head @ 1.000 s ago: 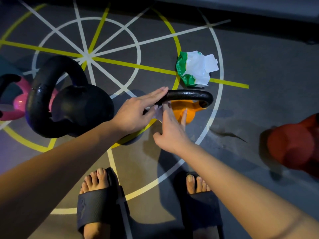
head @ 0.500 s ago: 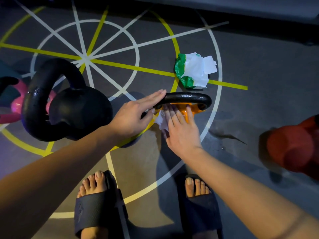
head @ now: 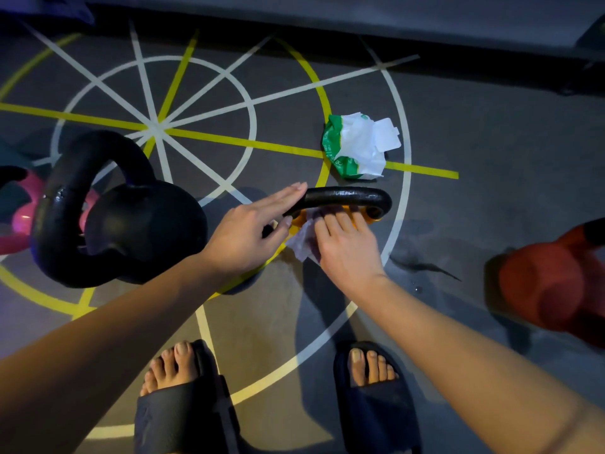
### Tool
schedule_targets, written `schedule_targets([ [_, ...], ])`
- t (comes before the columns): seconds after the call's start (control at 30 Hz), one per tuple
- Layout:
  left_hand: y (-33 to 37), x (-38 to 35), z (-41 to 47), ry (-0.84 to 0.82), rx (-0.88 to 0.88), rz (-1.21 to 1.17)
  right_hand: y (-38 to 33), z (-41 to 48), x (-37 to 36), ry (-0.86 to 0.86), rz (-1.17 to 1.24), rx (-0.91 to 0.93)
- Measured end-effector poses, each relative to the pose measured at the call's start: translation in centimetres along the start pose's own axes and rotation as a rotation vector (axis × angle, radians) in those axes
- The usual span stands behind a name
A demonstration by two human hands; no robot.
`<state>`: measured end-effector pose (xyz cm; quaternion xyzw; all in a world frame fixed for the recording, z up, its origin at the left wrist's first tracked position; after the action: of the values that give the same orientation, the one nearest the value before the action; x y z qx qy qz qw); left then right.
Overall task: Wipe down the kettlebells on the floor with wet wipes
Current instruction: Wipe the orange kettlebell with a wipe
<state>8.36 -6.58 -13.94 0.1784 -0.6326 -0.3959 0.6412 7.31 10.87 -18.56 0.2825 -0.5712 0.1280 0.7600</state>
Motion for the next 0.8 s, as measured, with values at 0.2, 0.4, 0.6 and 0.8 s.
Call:
schedule_targets([
  [0.2,0.3,0.9,0.2,-0.02,0.07,-0.134,-0.4,-1.1,2.5,0.229,0.358,-0.089],
  [0.4,1.6,2.6,-1.3,0.151,0.184,-0.355,2.7,-0.7,6.4,0.169,0.864,-0.433],
  [0.6,2.0,1.5,-0.8,0.097,0.381,-0.669,4.0,2.1,7.5,-0.053,0.974,-0.513],
  [0.8,1.4,1.6,-1.3,0.251,0.63,-0.893,4.1,1.4,7.2,-0.131,1.219,-0.539],
])
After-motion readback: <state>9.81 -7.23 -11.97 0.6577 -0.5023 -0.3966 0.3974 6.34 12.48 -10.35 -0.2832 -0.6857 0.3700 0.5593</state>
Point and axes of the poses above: each hand's wrist, its own z-axis towards the middle knuckle, its own x-axis out of the back of the hand, y = z × x, the point moved 4 cm from there along z, towards the middle knuckle, and after that the axes turned 10 degrees about -z, right-handed, at the moved point
